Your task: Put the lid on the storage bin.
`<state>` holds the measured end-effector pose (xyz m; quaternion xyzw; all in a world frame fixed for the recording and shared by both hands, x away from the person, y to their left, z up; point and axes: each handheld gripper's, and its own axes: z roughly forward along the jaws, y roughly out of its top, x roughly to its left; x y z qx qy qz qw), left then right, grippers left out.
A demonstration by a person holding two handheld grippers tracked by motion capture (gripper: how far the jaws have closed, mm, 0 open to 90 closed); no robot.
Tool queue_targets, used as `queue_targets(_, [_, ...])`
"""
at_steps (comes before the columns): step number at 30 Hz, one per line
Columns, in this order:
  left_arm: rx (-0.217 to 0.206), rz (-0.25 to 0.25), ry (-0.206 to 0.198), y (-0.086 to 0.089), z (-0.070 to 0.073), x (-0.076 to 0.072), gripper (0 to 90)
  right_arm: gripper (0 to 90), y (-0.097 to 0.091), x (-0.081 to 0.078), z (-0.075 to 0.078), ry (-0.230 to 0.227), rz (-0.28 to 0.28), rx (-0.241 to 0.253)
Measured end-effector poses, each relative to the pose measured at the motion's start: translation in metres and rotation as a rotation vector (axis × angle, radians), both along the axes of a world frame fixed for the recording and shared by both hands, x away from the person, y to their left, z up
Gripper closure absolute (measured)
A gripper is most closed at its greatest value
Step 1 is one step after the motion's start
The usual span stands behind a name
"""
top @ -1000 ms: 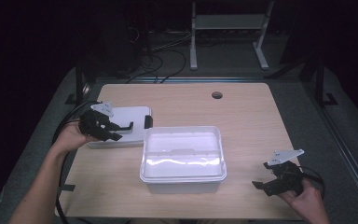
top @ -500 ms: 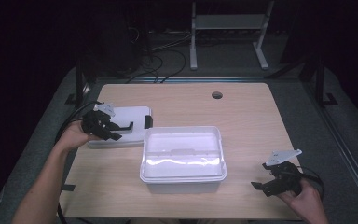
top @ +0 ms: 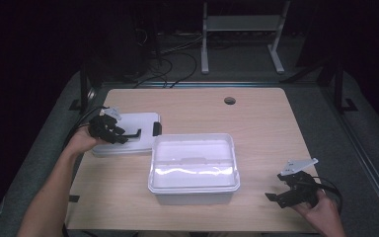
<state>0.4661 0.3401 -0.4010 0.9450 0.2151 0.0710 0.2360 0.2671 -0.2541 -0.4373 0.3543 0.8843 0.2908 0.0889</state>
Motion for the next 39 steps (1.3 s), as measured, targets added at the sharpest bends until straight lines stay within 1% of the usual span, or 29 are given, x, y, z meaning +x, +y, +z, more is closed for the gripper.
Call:
queue_targets(2, [-0.006, -0.001, -0.002, 0.0, 0.0, 0.003, 53.0, 15.9, 0.0, 0.001, 0.0, 0.004, -0.004, 0.007])
queue_targets(3, [-0.002, 0.006, -0.006, -0.001, -0.001, 0.005, 53.0, 15.9, -0.001, 0.001, 0.0, 0.003, -0.005, 0.009])
queue_targets(5, [-0.008, 0.0, -0.015, -0.003, -0.001, 0.007, 52.5, 15.9, -0.001, 0.0, 0.0, -0.001, -0.007, 0.007])
queue_targets(6, [-0.01, 0.002, -0.016, -0.003, -0.002, 0.008, 52.0, 15.9, -0.001, 0.0, 0.0, -0.003, -0.009, 0.008])
queue_targets(7, [-0.012, 0.001, -0.008, -0.003, -0.003, 0.009, 51.3, 15.9, -0.001, 0.0, 0.0, -0.005, -0.007, 0.008])
queue_targets(8, [-0.008, -0.004, 0.003, -0.004, -0.005, 0.009, 51.0, 15.9, -0.001, -0.001, 0.0, -0.006, -0.008, 0.011])
queue_targets(10, [0.015, -0.005, 0.01, -0.005, -0.007, 0.009, 50.4, 15.9, -0.001, -0.001, 0.0, -0.007, -0.006, 0.007])
queue_targets(12, [0.024, 0.003, 0.005, -0.005, -0.008, 0.009, 50.7, 16.0, -0.001, -0.001, 0.0, -0.007, -0.006, 0.009])
queue_targets(14, [0.028, 0.004, 0.01, -0.004, -0.008, 0.01, 52.8, 15.9, -0.001, -0.001, 0.0, -0.007, -0.003, 0.009])
queue_targets(17, [0.051, 0.014, 0.023, -0.004, -0.011, 0.011, 56.4, 15.9, 0.0, -0.001, 0.0, -0.007, -0.001, 0.011])
queue_targets(19, [0.049, 0.018, 0.028, -0.003, -0.011, 0.012, 60.6, 16.0, 0.0, -0.001, 0.0, -0.007, -0.002, 0.012])
queue_targets(21, [0.053, 0.009, 0.029, -0.003, -0.011, 0.012, 64.2, 16.0, 0.0, -0.001, 0.0, -0.007, -0.003, 0.013])
queue_targets(27, [0.062, -0.008, 0.029, -0.006, -0.01, 0.009, 67.2, 16.0, 0.001, 0.0, -0.001, -0.002, 0.001, 0.013])
queue_targets(28, [0.06, -0.015, 0.036, -0.007, -0.009, 0.008, 67.9, 16.0, 0.001, 0.0, -0.001, -0.001, 0.002, 0.013])
queue_targets(29, [0.052, -0.02, 0.056, -0.007, -0.009, 0.007, 68.7, 16.0, 0.001, 0.0, -0.001, 0.0, 0.002, 0.014])
queue_targets(31, [0.061, -0.033, 0.063, -0.008, -0.007, 0.005, 70.0, 16.0, 0.001, 0.0, -0.001, 0.001, 0.003, 0.016])
queue_targets(37, [0.063, -0.054, 0.101, -0.007, 0.0, -0.004, 74.8, 16.0, 0.003, -0.001, -0.002, 0.005, 0.008, 0.017])
queue_targets(39, [0.043, -0.058, 0.128, -0.006, 0.003, -0.006, 76.4, 16.0, 0.004, 0.0, -0.002, 0.01, 0.009, 0.018])
